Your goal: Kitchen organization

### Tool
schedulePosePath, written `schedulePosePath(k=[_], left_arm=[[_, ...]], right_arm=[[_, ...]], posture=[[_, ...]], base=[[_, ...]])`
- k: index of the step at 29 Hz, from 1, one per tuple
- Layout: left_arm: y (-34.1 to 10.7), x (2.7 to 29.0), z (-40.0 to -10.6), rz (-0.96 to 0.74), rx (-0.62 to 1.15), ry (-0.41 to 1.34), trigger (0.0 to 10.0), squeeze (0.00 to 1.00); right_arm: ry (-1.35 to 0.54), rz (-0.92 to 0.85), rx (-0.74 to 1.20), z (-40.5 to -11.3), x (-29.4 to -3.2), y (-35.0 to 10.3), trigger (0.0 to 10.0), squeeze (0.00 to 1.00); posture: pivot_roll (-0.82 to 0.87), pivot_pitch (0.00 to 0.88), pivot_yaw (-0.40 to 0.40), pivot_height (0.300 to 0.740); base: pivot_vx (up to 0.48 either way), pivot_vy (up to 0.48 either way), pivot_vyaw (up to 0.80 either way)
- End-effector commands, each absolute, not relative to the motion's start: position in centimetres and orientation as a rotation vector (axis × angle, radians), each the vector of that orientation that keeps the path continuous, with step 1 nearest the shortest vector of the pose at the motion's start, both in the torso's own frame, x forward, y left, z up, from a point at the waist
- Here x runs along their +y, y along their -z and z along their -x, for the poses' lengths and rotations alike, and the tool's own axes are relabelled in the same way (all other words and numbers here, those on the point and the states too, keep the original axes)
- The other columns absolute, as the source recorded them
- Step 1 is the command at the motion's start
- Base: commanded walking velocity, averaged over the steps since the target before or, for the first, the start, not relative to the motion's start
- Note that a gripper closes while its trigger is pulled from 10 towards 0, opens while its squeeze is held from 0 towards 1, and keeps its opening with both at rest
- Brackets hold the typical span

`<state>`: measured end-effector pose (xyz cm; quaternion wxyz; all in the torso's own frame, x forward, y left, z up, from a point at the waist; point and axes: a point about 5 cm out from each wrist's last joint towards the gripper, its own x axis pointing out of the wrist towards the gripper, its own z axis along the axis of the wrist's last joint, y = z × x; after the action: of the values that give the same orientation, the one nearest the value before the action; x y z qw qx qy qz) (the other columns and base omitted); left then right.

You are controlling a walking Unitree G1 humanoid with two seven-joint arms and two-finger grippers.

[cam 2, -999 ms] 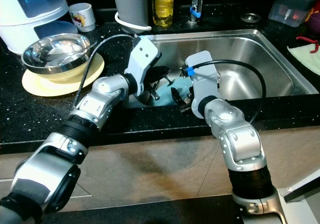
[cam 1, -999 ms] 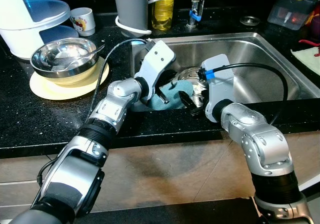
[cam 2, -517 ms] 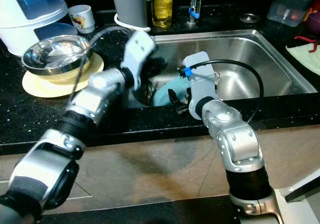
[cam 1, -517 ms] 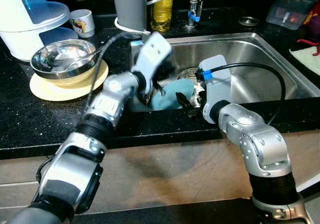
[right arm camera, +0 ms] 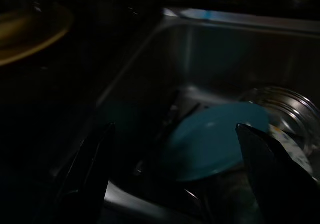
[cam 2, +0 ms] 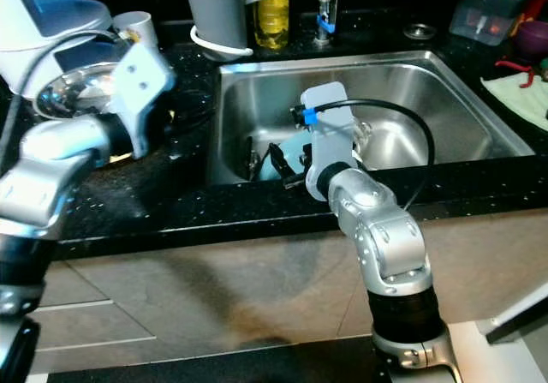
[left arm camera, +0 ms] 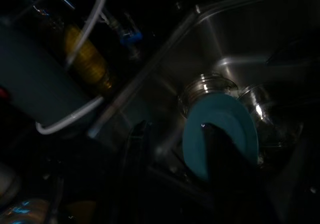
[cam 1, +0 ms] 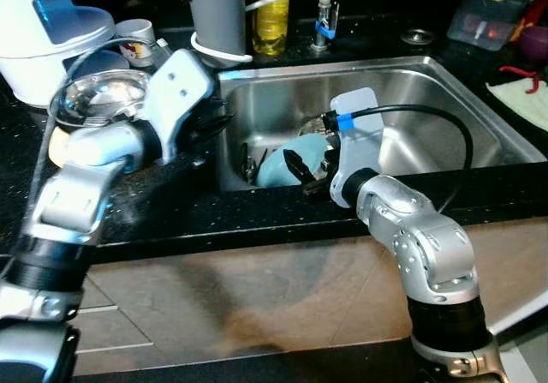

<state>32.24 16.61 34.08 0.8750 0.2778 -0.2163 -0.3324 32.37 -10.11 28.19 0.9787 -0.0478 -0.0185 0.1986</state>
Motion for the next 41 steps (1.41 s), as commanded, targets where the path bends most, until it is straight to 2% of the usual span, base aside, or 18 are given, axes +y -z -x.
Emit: schedulePosePath(k=[1,7,8,9,12,13,17,27,31,41], left_arm=[[-34.4,17.3,-31.4,-0.580,-0.487,0.671,10.0,1.00],[-35.6,18.1,-30.7,-0.640,-0.550,0.552,10.0,1.00],[-35.8,18.2,-30.7,-0.668,-0.555,0.528,10.0,0.64],[-35.9,18.4,-30.8,-0.702,-0.551,0.500,10.0,0.00],[-36.0,18.6,-30.9,-0.742,-0.544,0.467,10.0,0.00],[-35.9,19.5,-31.7,-0.836,-0.503,0.355,10.0,0.00],[-35.6,20.2,-33.0,-0.967,-0.470,0.257,10.0,0.00],[-34.1,19.7,-35.2,-1.033,-0.450,0.242,10.0,0.00],[-33.3,19.8,-37.0,-1.077,-0.427,0.190,10.0,0.00],[-33.0,20.7,-38.2,-1.106,-0.368,0.138,10.0,0.00]], right_arm=[[-0.425,0.088,-0.053,-32.3,-9.7,-28.4,10.0,0.00],[-0.441,0.087,-0.056,-32.3,-9.4,-28.5,10.0,0.00],[-0.443,0.085,-0.056,-32.3,-9.3,-28.5,10.0,0.00],[-0.445,0.084,-0.056,-32.4,-9.3,-28.5,10.0,0.00],[-0.447,0.083,-0.056,-32.4,-9.2,-28.5,10.0,0.00],[-0.453,0.077,-0.056,-32.5,-9.0,-28.4,10.0,0.00],[-0.471,0.058,-0.053,-32.5,-8.6,-28.3,10.0,0.00],[-0.484,0.052,-0.053,-32.4,-8.2,-28.2,10.0,0.00],[-0.476,0.050,-0.053,-32.5,-8.4,-28.2,10.0,0.00],[-0.477,0.051,-0.053,-32.4,-8.3,-28.1,10.0,0.00]], posture=[[-0.03,0.193,0.024,0.740],[-0.03,0.190,0.013,0.740],[-0.03,0.190,0.013,0.740],[-0.03,0.190,0.013,0.740],[-0.03,0.190,0.013,0.740],[-0.02,0.196,0.010,0.740],[-0.01,0.195,0.017,0.740],[-0.02,0.200,0.025,0.740],[-0.03,0.206,0.027,0.740],[-0.03,0.207,0.030,0.740]], base=[[0.000,0.000,0.00],[0.000,0.000,0.00],[0.000,0.000,0.00],[0.000,0.000,0.00],[0.000,0.000,0.00],[0.000,0.000,0.00],[0.000,0.000,0.00],[0.000,0.000,0.00],[0.000,0.000,0.00],[0.000,0.000,0.00]])
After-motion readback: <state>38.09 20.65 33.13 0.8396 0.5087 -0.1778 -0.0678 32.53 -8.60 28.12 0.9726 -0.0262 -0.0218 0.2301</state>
